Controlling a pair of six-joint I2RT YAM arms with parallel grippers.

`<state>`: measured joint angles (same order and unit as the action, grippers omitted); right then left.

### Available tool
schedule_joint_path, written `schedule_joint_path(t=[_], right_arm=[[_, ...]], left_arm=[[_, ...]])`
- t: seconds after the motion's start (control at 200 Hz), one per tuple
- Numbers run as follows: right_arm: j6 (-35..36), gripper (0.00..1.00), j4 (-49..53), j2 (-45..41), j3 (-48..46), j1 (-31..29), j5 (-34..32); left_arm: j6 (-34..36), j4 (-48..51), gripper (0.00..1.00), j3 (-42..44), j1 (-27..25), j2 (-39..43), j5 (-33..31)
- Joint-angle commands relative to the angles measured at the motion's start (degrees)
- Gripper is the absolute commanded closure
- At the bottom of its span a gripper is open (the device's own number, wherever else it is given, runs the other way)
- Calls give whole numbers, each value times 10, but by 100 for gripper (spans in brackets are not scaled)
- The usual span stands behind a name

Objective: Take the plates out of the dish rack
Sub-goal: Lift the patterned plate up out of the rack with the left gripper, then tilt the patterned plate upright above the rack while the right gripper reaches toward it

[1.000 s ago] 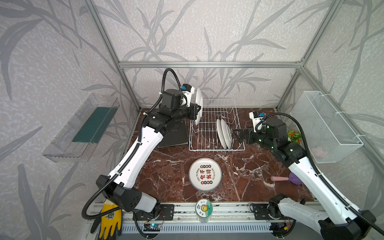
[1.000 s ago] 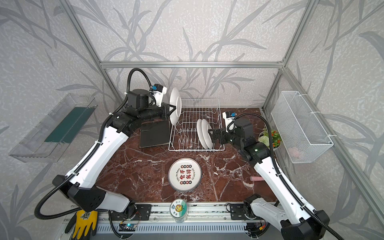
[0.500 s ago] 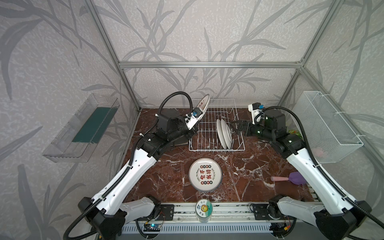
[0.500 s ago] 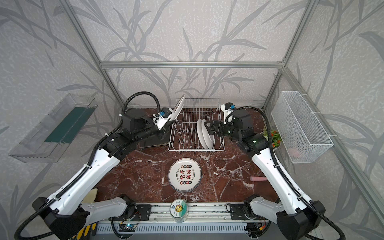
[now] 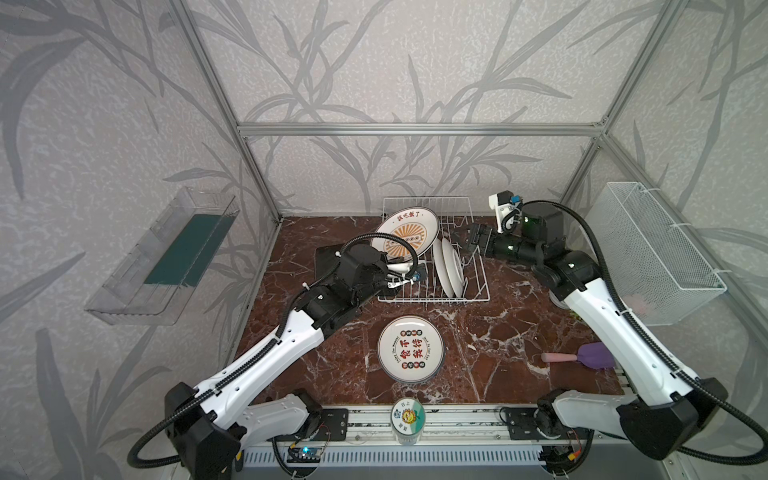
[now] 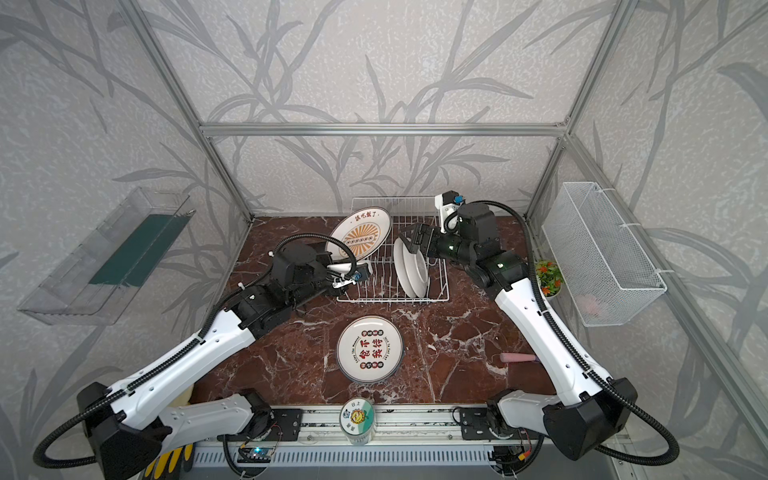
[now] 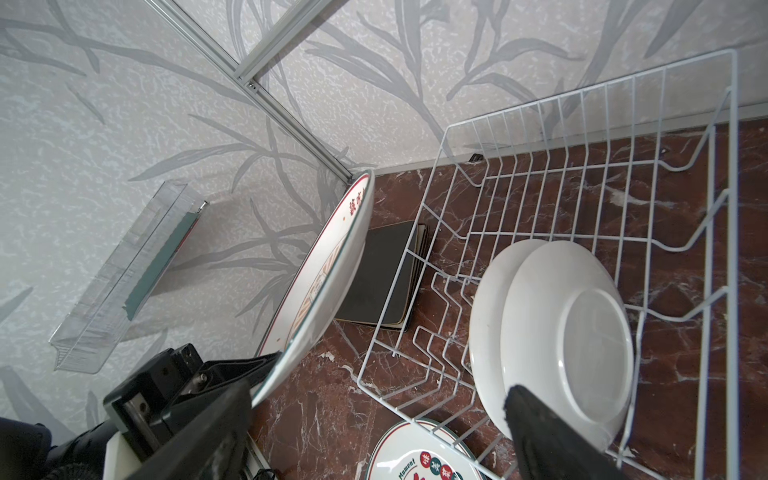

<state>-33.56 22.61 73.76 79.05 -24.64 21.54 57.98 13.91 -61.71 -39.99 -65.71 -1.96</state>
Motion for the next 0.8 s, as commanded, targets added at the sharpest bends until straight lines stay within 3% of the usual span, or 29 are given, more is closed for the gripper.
schedule_joint_path(t=[0.0, 0.33, 0.46, 0.795], right_arm=[[-25, 8, -21, 20, 19, -17, -5], [-73, 23, -17, 81, 55, -41, -48], [-89, 35, -14, 102, 61, -42, -42], [-114, 55, -16, 127, 50, -44, -37]], left_arm=[[88, -80, 100, 5, -12, 10, -26], [159, -110, 100, 35, -32, -8, -69], [195, -141, 100, 54, -42, -14, -96], [198, -160, 100, 60, -51, -25, -96]])
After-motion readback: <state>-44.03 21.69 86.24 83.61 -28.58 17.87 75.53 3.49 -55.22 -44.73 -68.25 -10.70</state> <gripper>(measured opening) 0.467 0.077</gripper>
